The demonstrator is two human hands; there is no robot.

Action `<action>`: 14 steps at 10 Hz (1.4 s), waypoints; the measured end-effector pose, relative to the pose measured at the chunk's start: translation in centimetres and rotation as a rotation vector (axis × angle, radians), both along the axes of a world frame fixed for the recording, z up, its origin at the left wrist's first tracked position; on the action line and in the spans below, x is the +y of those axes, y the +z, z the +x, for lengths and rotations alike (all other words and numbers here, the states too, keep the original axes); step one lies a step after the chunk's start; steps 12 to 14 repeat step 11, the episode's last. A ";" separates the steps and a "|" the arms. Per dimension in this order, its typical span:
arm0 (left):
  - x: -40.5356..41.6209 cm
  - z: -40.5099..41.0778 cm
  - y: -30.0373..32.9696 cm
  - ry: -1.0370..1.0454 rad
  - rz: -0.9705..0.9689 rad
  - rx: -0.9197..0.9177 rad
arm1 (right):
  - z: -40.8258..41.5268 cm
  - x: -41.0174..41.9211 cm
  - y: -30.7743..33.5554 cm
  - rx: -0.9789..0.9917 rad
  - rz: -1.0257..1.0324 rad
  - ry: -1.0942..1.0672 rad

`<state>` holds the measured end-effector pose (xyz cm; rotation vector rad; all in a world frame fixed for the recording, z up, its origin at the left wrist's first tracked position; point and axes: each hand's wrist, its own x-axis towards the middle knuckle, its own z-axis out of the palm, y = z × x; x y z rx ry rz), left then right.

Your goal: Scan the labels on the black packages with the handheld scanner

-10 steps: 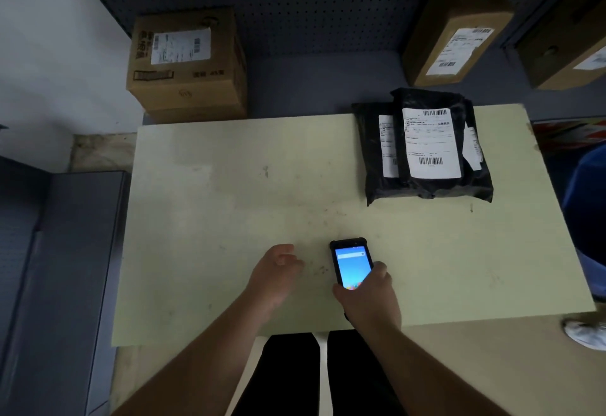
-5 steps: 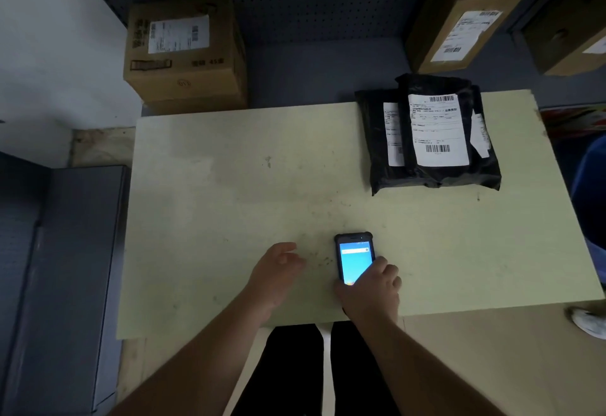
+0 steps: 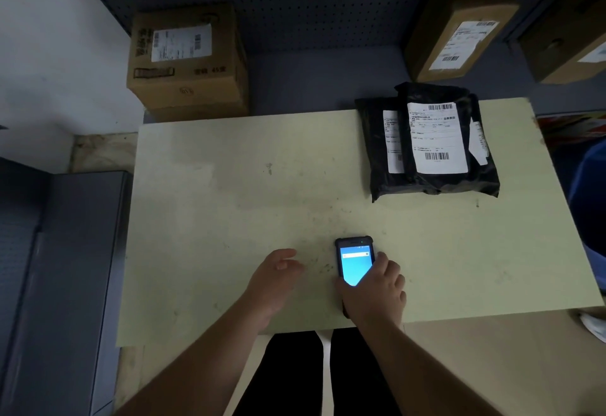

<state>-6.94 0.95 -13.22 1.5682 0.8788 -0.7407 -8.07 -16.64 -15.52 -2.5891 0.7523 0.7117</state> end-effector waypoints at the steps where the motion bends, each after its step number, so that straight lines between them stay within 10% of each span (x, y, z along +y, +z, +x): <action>1: -0.2 0.4 0.2 -0.019 0.000 -0.009 | 0.6 -0.2 0.7 -0.039 0.028 -0.019; 7: -1.4 4.7 6.1 0.012 -0.018 -0.217 | 3.9 -0.3 10.1 -0.315 0.550 -0.153; 14: -2.2 9.7 15.6 -0.034 0.032 -0.522 | 9.7 -1.8 21.7 -0.583 0.650 -0.101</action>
